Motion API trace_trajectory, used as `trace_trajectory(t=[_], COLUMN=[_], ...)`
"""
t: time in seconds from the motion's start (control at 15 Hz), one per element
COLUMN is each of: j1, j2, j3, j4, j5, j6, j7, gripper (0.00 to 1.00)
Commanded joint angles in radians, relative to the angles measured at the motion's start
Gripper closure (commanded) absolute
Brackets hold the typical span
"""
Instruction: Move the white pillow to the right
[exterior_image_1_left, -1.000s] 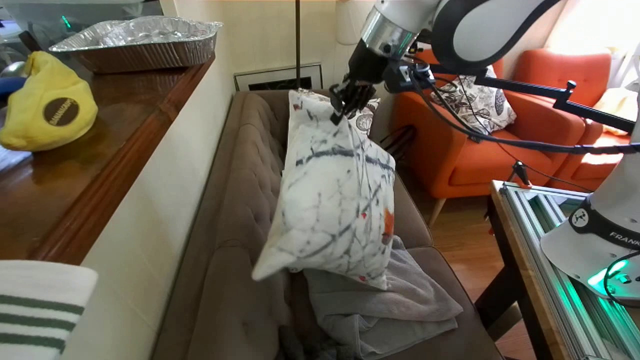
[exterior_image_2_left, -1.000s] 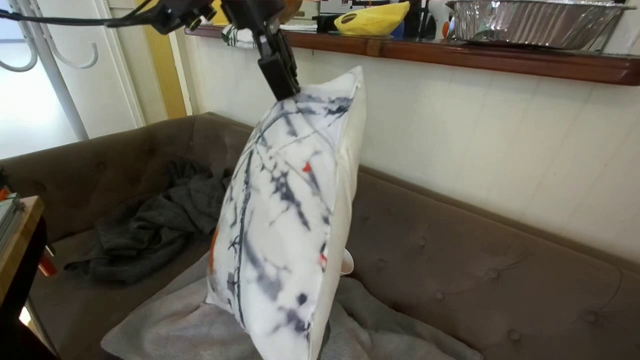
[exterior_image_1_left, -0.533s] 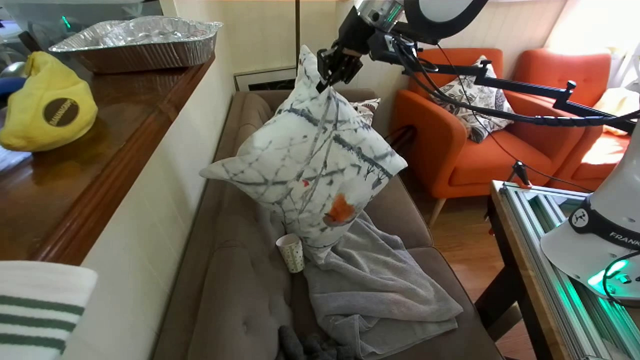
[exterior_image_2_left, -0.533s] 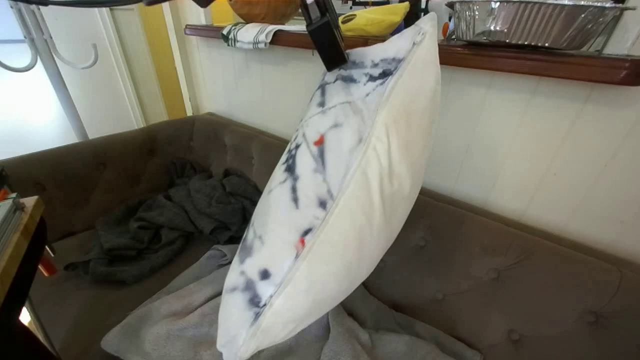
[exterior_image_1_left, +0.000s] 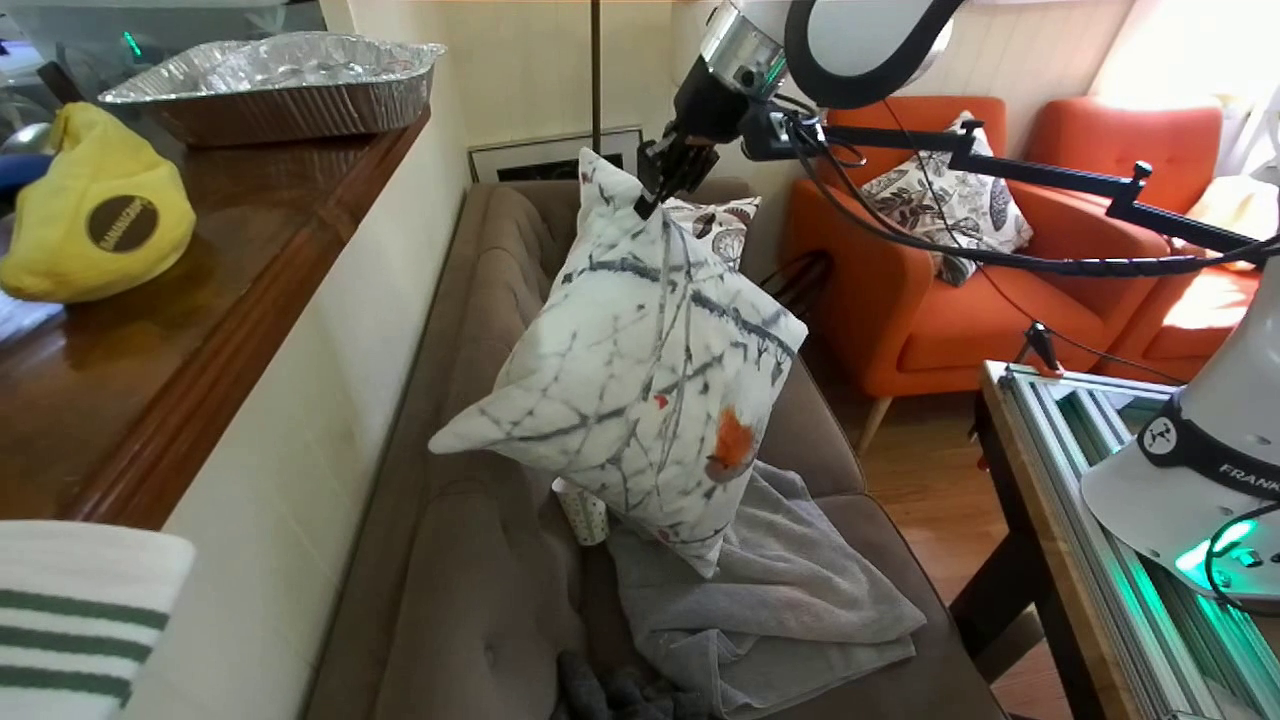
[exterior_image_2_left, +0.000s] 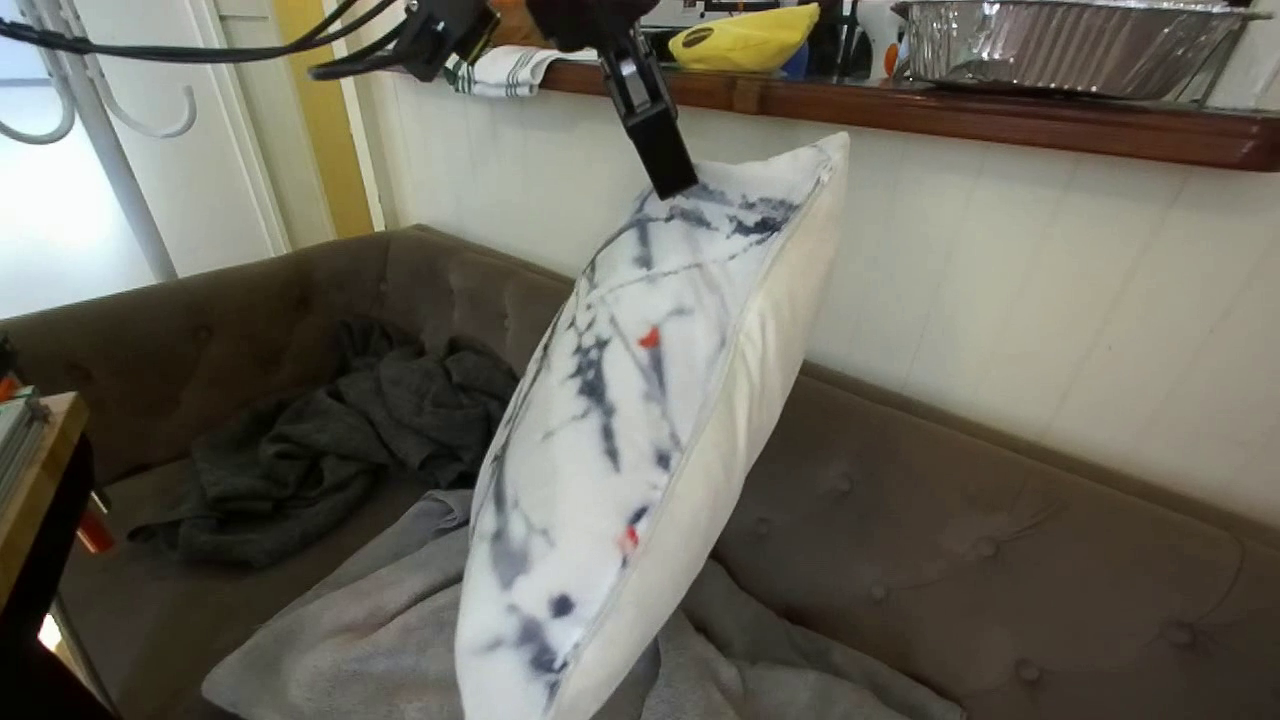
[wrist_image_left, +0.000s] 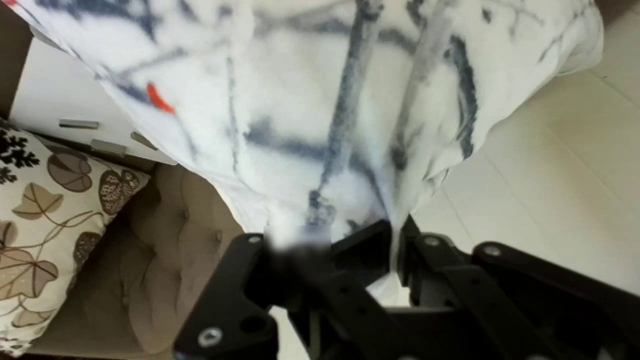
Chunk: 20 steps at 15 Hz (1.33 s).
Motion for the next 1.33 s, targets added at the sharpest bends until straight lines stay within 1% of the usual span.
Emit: trace_trajectory(t=[0.0,0.07,0.13,0.2,0.27,0.33,0.67,0.73,0.8,0.93,1.0,1.13,1.27], j1=[-0.013,-0.016,-0.027,-0.009,-0.014,-0.018,-0.021,-0.027,-0.039,-0.067,-0.089,-0.135,-0.196], j2=[0.011,0.021,0.046,0.019,0.027,0.036,0.063,0.074,0.098,0.152,0.183,0.257,0.32], j3=[-0.002,0.008,0.007,0.001,0.001,0.0,0.001,0.003,0.011,0.015,0.024,0.03,0.057], j4=[0.132,0.166,0.208,0.1,0.131,0.153,0.177,0.192,0.23,0.303,0.353,0.459,0.559], j5=[0.126,0.18,0.281,0.164,0.214,0.235,0.241,0.265,0.324,0.388,0.447,0.506,0.6], j6=[-0.031,-0.039,-0.054,-0.02,-0.031,-0.039,-0.042,-0.041,-0.041,-0.052,-0.077,-0.132,-0.194], j7=[-0.269,-0.34,-0.411,-0.282,-0.34,-0.367,-0.378,-0.406,-0.477,-0.601,-0.678,-0.785,-0.912], gripper=[0.99,0.99,0.99,0.96,0.96,0.96,0.96,0.99,0.99,0.99,0.99,0.99,0.99])
